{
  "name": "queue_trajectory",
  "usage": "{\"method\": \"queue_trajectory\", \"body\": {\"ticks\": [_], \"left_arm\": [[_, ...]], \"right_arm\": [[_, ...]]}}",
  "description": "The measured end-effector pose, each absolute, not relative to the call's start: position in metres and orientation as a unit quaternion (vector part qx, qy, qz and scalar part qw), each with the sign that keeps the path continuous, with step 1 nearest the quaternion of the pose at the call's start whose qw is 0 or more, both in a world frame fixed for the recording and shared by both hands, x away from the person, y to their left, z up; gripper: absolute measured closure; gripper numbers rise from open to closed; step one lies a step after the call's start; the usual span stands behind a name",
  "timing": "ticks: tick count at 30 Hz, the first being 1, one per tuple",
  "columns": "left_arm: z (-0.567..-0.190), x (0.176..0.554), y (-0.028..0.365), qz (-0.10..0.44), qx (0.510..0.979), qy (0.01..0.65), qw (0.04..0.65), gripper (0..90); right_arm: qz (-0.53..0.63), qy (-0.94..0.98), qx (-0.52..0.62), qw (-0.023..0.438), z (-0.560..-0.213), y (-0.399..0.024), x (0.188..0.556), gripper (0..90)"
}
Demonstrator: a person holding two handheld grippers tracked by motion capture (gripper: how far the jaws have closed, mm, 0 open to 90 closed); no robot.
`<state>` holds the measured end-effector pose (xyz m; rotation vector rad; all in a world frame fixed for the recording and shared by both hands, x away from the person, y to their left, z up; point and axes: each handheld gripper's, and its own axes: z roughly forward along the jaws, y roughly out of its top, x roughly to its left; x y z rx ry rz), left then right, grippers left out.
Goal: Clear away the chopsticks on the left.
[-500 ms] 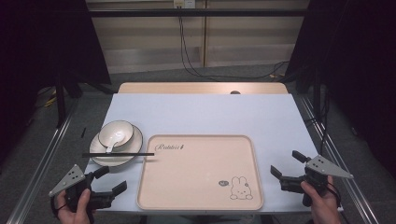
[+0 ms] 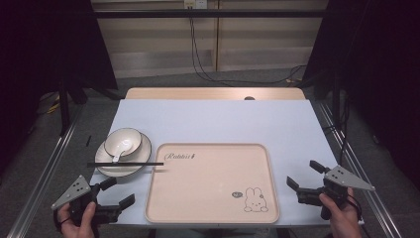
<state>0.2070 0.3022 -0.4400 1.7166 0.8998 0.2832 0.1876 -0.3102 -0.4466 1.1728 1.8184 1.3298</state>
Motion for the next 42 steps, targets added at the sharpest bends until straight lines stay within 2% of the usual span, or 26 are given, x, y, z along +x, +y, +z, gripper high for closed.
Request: {"method": "queue_trajectory", "body": {"ticks": [9, 13, 16, 21, 29, 42], "left_arm": [[-0.432, 0.209, 0.303, 0.129, 0.731, 0.368, 0.561, 2.7], [-0.427, 0.216, 0.304, 0.108, 0.737, 0.372, 0.554, 3.7], [-0.424, 0.219, 0.304, 0.111, 0.734, 0.379, 0.553, 3.8], [-0.415, 0.223, 0.305, 0.144, 0.754, 0.370, 0.524, 3.8], [-0.412, 0.233, 0.320, 0.110, 0.775, 0.358, 0.509, 4.3], [-0.412, 0.261, 0.353, 0.125, 0.786, 0.351, 0.494, 11.7]], "right_arm": [[0.502, 0.685, 0.438, 0.296, -0.446, -0.309, 0.187, 1.4], [0.502, 0.684, 0.438, 0.297, -0.447, -0.309, 0.187, 1.4], [0.502, 0.684, 0.439, 0.298, -0.447, -0.308, 0.187, 1.4], [0.502, 0.685, 0.438, 0.294, -0.447, -0.308, 0.187, 1.4], [0.503, 0.687, 0.434, 0.294, -0.447, -0.307, 0.188, 1.5], [0.504, 0.687, 0.432, 0.296, -0.446, -0.307, 0.187, 1.5]]}}
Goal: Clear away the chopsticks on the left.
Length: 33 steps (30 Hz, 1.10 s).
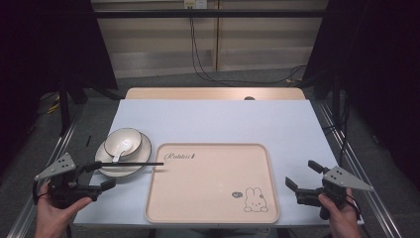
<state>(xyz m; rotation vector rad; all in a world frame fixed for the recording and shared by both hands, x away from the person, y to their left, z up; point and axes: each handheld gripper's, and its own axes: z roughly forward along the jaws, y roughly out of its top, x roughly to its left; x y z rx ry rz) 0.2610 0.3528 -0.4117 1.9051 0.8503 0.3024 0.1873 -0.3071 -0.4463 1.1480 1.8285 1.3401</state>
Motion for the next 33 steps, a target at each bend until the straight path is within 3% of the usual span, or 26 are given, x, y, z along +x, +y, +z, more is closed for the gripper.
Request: {"method": "queue_trajectory", "body": {"ticks": [6, 17, 23, 33], "left_arm": [[-0.416, 0.273, 0.360, 0.112, 0.801, 0.339, 0.480, 20.6], [-0.428, 0.297, 0.364, 0.134, 0.835, 0.312, 0.434, 55.6], [-0.432, 0.312, 0.363, 0.133, 0.846, 0.300, 0.421, 63.9], [-0.439, 0.320, 0.365, 0.136, 0.866, 0.287, 0.386, 69.9]], "right_arm": [[0.504, 0.688, 0.431, 0.296, -0.446, -0.307, 0.188, 1.6], [0.504, 0.686, 0.433, 0.296, -0.446, -0.306, 0.188, 1.6], [0.500, 0.689, 0.434, 0.297, -0.447, -0.306, 0.187, 1.9], [0.501, 0.687, 0.435, 0.296, -0.446, -0.307, 0.187, 1.9]]}}
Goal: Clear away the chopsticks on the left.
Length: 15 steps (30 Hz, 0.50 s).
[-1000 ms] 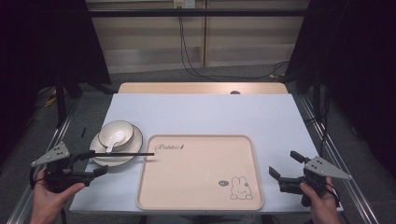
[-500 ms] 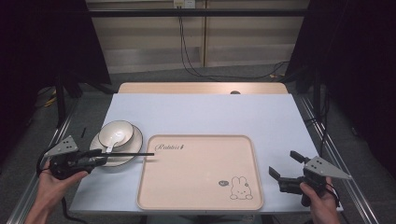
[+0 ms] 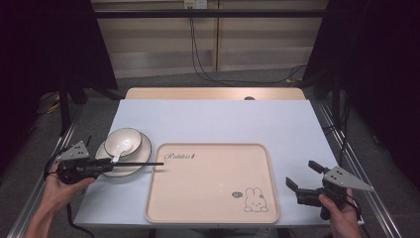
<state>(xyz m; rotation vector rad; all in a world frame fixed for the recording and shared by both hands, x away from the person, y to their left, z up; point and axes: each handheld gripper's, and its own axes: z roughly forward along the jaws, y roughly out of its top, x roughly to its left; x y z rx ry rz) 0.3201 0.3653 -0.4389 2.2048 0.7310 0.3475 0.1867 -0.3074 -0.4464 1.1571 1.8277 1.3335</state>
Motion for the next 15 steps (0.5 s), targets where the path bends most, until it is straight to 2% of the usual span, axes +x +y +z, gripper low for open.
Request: {"method": "queue_trajectory", "body": {"ticks": [9, 15], "left_arm": [[-0.4415, 0.3253, 0.3628, 0.133, 0.876, 0.272, 0.376, 65.0], [-0.4449, 0.3270, 0.3596, 0.130, 0.878, 0.264, 0.377, 72.8]], "right_arm": [[0.500, 0.687, 0.436, 0.296, -0.4467, -0.3078, 0.1870, 1.9], [0.500, 0.686, 0.437, 0.298, -0.4468, -0.3081, 0.1867, 1.9]]}}
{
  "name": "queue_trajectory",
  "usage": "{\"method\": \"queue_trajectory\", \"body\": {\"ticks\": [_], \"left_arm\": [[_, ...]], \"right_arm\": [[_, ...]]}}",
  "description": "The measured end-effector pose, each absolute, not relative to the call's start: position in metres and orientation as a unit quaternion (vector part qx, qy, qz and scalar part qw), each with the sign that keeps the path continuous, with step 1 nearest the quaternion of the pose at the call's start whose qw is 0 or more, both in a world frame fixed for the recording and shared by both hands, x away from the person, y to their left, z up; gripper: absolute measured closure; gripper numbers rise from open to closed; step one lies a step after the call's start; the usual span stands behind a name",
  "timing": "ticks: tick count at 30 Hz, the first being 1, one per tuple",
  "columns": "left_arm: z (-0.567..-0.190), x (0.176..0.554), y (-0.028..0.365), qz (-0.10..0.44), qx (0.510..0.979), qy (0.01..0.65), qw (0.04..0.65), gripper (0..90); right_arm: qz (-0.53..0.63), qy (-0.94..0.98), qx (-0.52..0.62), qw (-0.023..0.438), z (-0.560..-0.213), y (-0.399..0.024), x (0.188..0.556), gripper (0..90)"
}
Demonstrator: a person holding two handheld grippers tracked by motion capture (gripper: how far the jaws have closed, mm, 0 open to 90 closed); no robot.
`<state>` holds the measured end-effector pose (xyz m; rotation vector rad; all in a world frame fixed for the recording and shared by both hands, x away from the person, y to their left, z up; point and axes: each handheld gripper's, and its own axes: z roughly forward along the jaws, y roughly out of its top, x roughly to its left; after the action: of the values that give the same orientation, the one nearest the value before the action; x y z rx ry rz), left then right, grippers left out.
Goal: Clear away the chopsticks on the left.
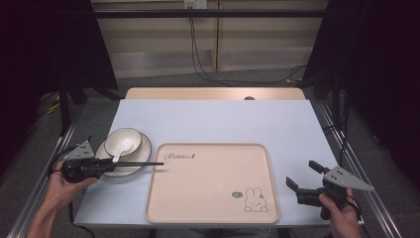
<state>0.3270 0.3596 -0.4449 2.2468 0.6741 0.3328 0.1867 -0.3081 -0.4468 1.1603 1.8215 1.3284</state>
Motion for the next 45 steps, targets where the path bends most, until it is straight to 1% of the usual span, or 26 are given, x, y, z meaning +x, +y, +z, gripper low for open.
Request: {"method": "queue_trajectory", "body": {"ticks": [2, 9, 11, 12, 14, 16, 18, 19, 21, 23, 25, 27, 30, 31, 42, 43, 45], "left_arm": [[-0.447, 0.327, 0.358, 0.125, 0.885, 0.259, 0.366, 73.0], [-0.447, 0.329, 0.352, 0.119, 0.893, 0.245, 0.359, 71.9], [-0.447, 0.330, 0.350, 0.108, 0.902, 0.234, 0.346, 72.0], [-0.447, 0.330, 0.350, 0.104, 0.902, 0.232, 0.348, 72.7], [-0.446, 0.330, 0.349, 0.105, 0.906, 0.231, 0.339, 77.8], [-0.447, 0.331, 0.349, 0.097, 0.907, 0.224, 0.344, 80.1], [-0.449, 0.331, 0.348, 0.099, 0.902, 0.228, 0.352, 80.5], [-0.449, 0.332, 0.348, 0.084, 0.906, 0.227, 0.347, 80.5], [-0.449, 0.332, 0.346, 0.077, 0.911, 0.222, 0.339, 80.6], [-0.450, 0.333, 0.343, 0.071, 0.910, 0.222, 0.343, 81.9], [-0.450, 0.333, 0.343, 0.070, 0.911, 0.221, 0.341, 85.3], [-0.449, 0.332, 0.340, 0.065, 0.912, 0.218, 0.340, 85.8], [-0.448, 0.332, 0.340, 0.063, 0.913, 0.220, 0.337, 85.9], [-0.449, 0.331, 0.340, 0.061, 0.909, 0.224, 0.347, 85.9], [-0.435, 0.319, 0.342, 0.054, 0.895, 0.252, 0.365, 86.0], [-0.431, 0.315, 0.344, 0.056, 0.887, 0.271, 0.369, 85.9], [-0.429, 0.311, 0.346, 0.054, 0.877, 0.286, 0.383, 85.9]], "right_arm": [[0.500, 0.685, 0.438, 0.298, -0.447, -0.308, 0.187, 1.9], [0.499, 0.687, 0.436, 0.297, -0.447, -0.308, 0.187, 1.9], [0.499, 0.686, 0.438, 0.297, -0.447, -0.308, 0.187, 1.9], [0.499, 0.686, 0.439, 0.298, -0.447, -0.308, 0.187, 1.9], [0.498, 0.685, 0.440, 0.298, -0.447, -0.308, 0.188, 1.9], [0.498, 0.686, 0.440, 0.298, -0.447, -0.308, 0.187, 1.9], [0.497, 0.686, 0.440, 0.298, -0.447, -0.307, 0.187, 1.9], [0.496, 0.686, 0.441, 0.300, -0.448, -0.308, 0.187, 1.9], [0.496, 0.685, 0.442, 0.299, -0.447, -0.308, 0.187, 1.9], [0.495, 0.686, 0.442, 0.299, -0.448, -0.308, 0.187, 1.9], [0.495, 0.685, 0.442, 0.299, -0.447, -0.308, 0.187, 1.9], [0.495, 0.685, 0.442, 0.299, -0.447, -0.308, 0.187, 1.9], [0.496, 0.684, 0.443, 0.301, -0.447, -0.308, 0.187, 1.9], [0.496, 0.684, 0.441, 0.302, -0.447, -0.308, 0.187, 1.9], [0.499, 0.686, 0.439, 0.298, -0.447, -0.308, 0.187, 1.9], [0.500, 0.686, 0.438, 0.297, -0.447, -0.308, 0.187, 1.9], [0.500, 0.684, 0.439, 0.298, -0.447, -0.308, 0.187, 1.9]]}}
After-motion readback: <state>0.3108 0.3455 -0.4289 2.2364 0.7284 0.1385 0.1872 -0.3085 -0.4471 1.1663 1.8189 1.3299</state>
